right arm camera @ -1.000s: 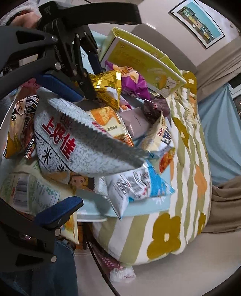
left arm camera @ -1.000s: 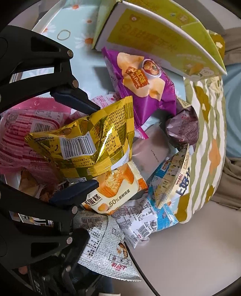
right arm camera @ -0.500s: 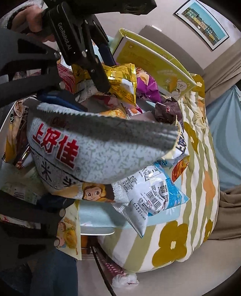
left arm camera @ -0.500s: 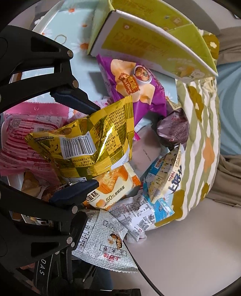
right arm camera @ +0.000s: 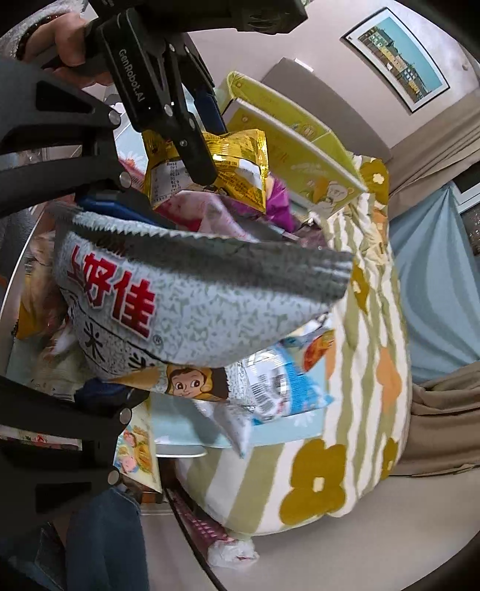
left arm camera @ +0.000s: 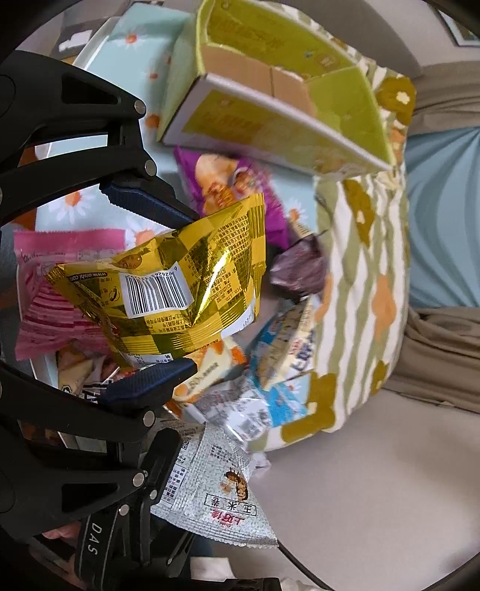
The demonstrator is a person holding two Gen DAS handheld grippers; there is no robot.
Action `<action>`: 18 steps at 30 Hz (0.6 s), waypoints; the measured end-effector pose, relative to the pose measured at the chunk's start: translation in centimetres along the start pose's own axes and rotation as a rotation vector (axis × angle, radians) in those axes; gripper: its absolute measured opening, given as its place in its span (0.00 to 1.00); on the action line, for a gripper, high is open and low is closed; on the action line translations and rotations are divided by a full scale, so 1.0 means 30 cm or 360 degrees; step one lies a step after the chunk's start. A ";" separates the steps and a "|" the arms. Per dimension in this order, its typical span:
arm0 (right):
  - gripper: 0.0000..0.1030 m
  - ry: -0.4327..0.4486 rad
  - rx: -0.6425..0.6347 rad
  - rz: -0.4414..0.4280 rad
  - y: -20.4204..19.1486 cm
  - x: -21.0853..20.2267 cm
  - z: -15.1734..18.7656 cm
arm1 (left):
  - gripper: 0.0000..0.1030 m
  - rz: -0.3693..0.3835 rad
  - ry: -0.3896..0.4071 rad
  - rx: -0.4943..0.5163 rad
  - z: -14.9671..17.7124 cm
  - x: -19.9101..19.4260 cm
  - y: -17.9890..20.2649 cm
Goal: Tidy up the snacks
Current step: 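Carry both bags over the yellow box and open both tools to drop them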
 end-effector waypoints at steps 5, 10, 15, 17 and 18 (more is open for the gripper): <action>0.60 0.0080 -0.0067 -0.0006 -0.068 -0.034 -0.068 | 0.70 0.0006 0.0088 -0.0020 -0.059 -0.066 -0.054; 0.60 0.0145 -0.0119 -0.0008 -0.168 -0.044 -0.151 | 0.70 -0.0001 0.0168 -0.0010 -0.143 -0.128 -0.148; 0.60 0.0220 -0.0136 -0.0040 -0.310 -0.016 -0.242 | 0.70 -0.0008 0.0228 0.0007 -0.238 -0.172 -0.305; 0.60 0.0247 -0.0144 -0.0041 -0.377 0.004 -0.276 | 0.70 -0.0013 0.0236 0.0018 -0.278 -0.178 -0.384; 0.60 0.0255 -0.0147 -0.0039 -0.409 0.016 -0.289 | 0.70 -0.0015 0.0238 0.0020 -0.300 -0.178 -0.428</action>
Point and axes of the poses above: each gripper's, at about its wrist camera, not at the fingertips, and x roughly the way its jaws point, y to its right, z to its underside, the point moved 1 cm from there along x, roughly the way its jaws point, and after that the axes turned 6 degrees about y, right-handed, at the moved point
